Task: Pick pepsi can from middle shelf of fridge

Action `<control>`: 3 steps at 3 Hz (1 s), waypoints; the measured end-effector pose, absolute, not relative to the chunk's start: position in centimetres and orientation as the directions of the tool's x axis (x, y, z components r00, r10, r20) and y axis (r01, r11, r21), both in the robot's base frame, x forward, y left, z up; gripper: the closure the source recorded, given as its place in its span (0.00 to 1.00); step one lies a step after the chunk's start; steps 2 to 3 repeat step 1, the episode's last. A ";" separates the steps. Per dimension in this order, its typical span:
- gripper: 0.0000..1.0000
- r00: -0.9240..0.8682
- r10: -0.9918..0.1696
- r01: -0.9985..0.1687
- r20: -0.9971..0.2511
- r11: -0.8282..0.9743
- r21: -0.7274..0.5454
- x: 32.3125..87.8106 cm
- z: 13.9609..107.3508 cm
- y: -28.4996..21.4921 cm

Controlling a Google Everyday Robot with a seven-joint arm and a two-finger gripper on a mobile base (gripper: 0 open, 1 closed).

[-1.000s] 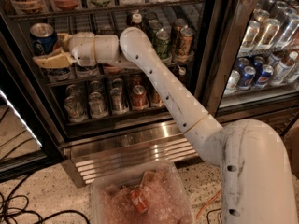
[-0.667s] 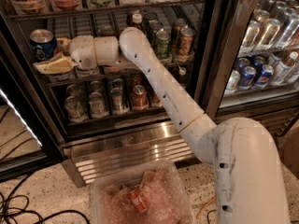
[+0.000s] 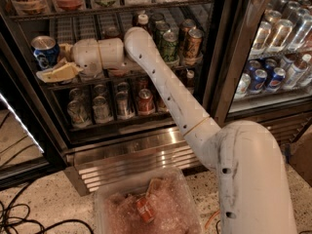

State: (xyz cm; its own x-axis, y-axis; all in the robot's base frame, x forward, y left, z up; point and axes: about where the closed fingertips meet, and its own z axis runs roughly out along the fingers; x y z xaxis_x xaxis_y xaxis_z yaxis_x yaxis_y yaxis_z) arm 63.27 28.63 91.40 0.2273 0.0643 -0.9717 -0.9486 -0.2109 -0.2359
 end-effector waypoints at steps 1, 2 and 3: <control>1.00 0.227 0.064 -0.943 -0.972 -0.233 -0.236 63.0 91.3 28.7; 1.00 0.227 0.064 -0.943 -0.972 -0.233 -0.236 63.0 91.3 28.7; 1.00 0.227 0.064 -0.943 -0.972 -0.233 -0.236 63.0 91.3 28.7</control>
Offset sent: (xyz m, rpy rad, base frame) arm 0.0000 0.0000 0.0000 0.0000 0.0000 0.0000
